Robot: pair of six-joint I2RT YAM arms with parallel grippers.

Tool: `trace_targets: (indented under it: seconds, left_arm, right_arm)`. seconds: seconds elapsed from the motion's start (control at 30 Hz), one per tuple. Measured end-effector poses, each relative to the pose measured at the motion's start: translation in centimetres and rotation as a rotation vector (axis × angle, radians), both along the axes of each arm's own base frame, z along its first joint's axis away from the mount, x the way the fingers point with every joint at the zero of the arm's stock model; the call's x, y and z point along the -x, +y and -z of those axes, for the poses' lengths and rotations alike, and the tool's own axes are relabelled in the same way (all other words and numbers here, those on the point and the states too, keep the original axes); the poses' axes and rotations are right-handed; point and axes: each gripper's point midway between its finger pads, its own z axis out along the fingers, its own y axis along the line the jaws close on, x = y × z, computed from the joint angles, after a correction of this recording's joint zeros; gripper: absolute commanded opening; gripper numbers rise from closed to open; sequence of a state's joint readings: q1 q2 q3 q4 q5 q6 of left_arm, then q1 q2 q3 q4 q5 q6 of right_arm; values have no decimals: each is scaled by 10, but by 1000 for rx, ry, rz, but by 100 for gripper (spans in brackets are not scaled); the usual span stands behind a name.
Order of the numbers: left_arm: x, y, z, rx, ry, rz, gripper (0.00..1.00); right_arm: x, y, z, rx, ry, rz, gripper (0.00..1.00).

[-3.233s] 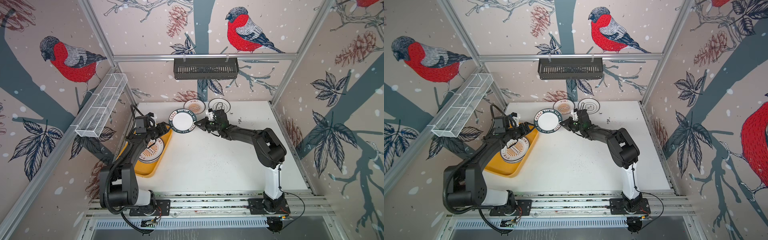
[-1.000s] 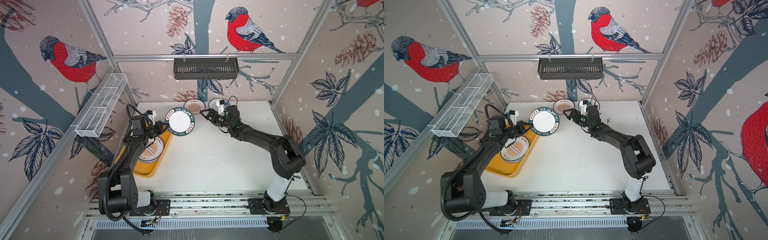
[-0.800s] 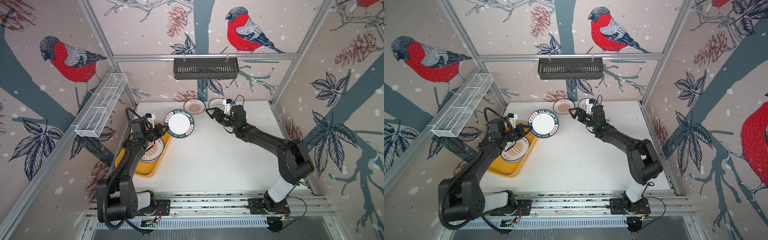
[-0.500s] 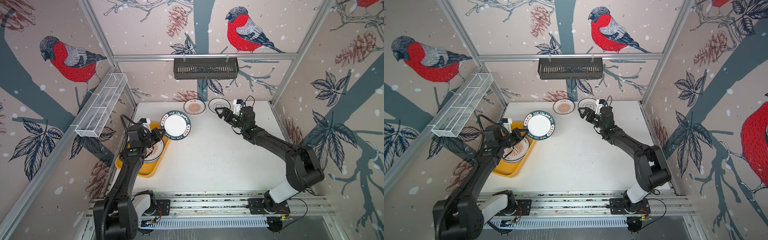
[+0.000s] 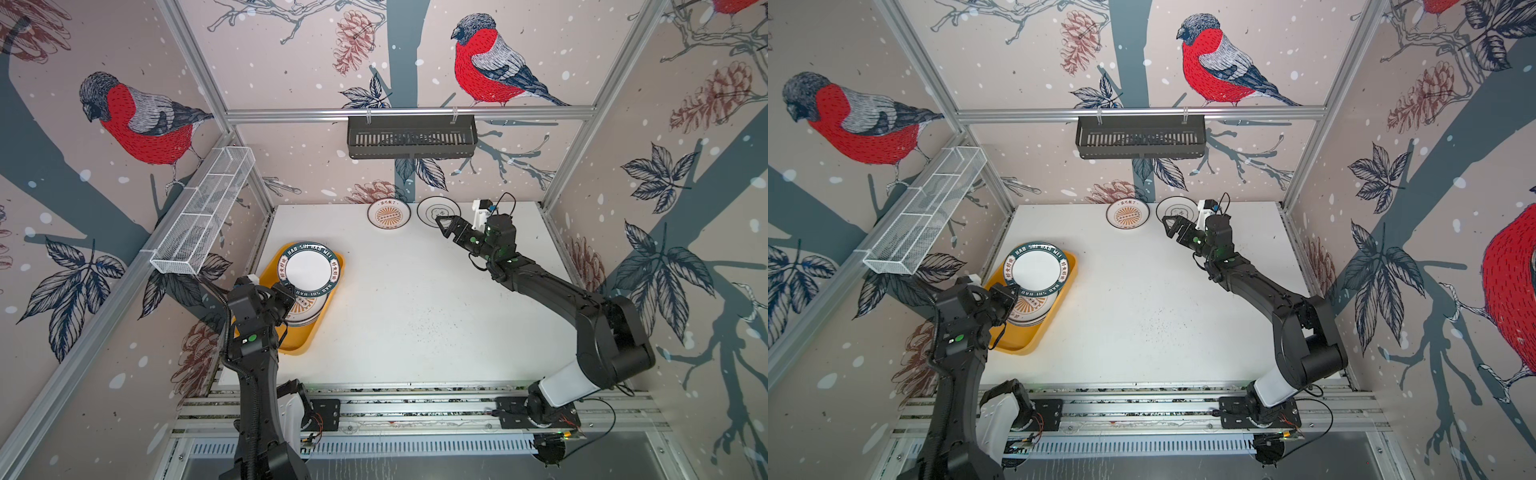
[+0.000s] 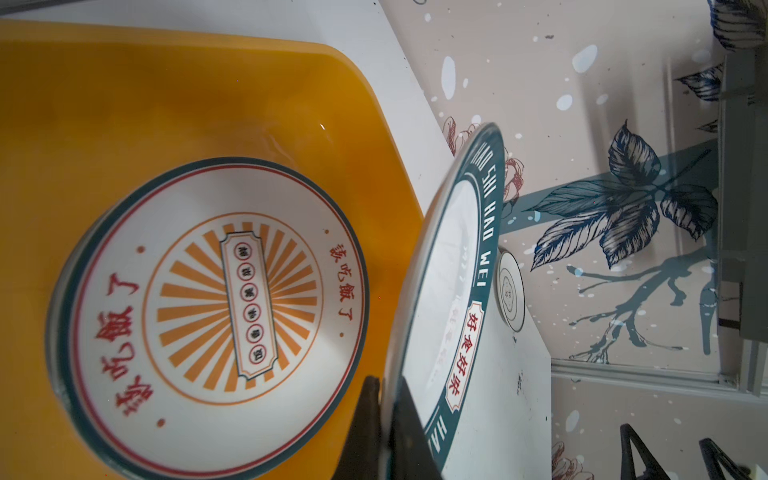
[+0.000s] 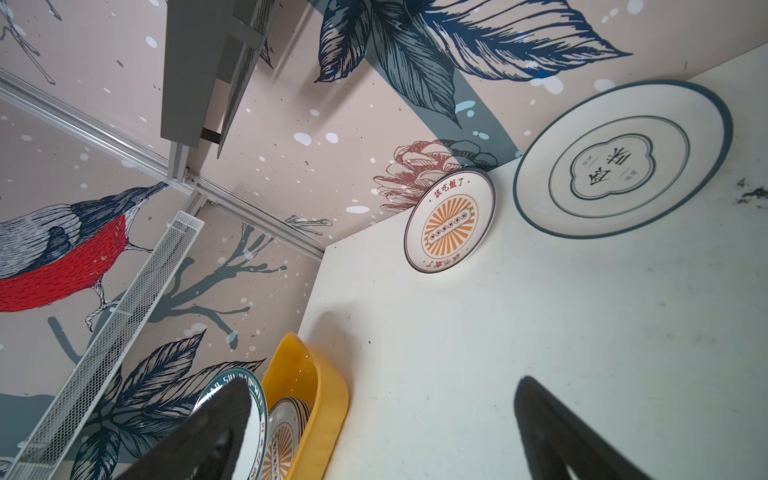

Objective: Place the plates into the plastic bin on the countertop
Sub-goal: 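Lower the green-rimmed plate onto the stack in the yellow bin with the left gripper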

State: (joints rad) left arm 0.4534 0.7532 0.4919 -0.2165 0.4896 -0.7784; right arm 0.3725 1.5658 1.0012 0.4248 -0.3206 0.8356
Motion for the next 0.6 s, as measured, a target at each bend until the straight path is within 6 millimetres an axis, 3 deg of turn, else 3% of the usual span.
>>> trace_targets:
  seconds: [0.3,0.6]
  left_arm:
    - [23,32,32,79,69,-164,0]
    - [24,31,57,144,147,-157,0]
  right_arm:
    - [1,1,0,-4,4,-10,100]
    - [5,-3,4,-1,10,2,99]
